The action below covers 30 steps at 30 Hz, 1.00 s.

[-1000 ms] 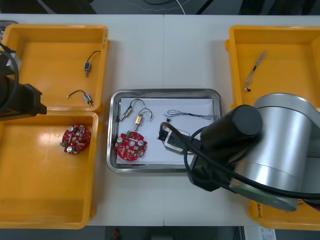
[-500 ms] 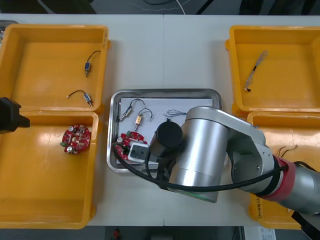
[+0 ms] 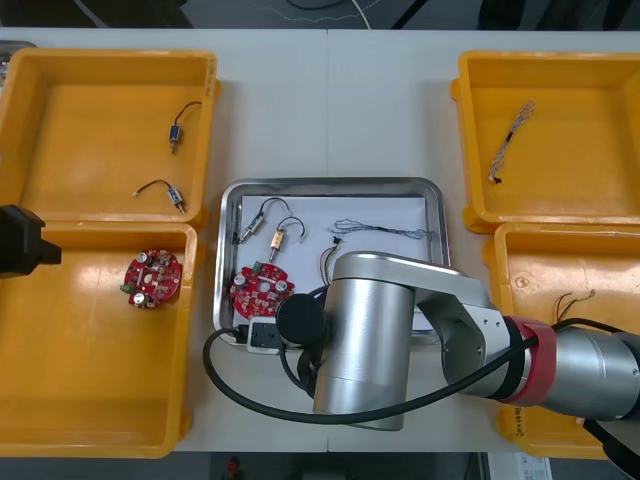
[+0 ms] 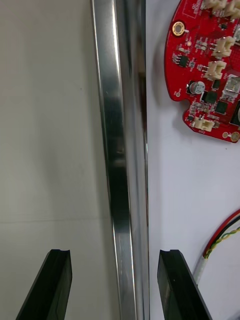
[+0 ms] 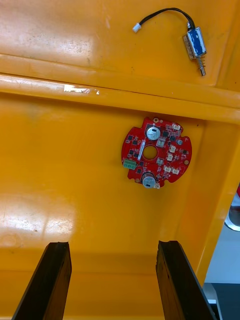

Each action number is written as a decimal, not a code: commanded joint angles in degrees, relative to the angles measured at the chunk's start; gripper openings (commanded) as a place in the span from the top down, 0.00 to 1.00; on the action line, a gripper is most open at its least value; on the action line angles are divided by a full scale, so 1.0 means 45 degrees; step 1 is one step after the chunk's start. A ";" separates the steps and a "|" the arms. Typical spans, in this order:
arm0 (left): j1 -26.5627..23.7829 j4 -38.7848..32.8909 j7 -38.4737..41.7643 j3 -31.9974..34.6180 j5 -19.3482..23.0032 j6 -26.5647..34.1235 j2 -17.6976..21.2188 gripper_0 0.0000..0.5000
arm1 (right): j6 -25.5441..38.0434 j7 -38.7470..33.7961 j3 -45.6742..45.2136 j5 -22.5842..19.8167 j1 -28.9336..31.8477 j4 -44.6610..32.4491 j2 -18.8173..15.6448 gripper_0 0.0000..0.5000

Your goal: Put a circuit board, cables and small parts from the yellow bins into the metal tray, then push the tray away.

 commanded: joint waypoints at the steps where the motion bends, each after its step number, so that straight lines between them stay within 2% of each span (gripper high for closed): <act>1: 0.0272 -0.0384 -0.1346 0.0337 0.0121 0.0079 0.0555 0.00 | -0.0148 0.0554 0.0499 0.0320 -0.0563 0.0155 0.0243 0.00; 18: 0.0272 -0.0384 -0.1346 0.0337 0.0121 0.0079 0.0555 0.00 | -0.0656 0.0886 0.0557 0.0808 -0.0582 0.0994 0.0263 0.00; 30: 0.0272 -0.0384 -0.1346 0.0337 0.0121 0.0079 0.0555 0.00 | -0.0656 0.0905 0.0557 0.0808 -0.0563 0.1073 0.0263 0.00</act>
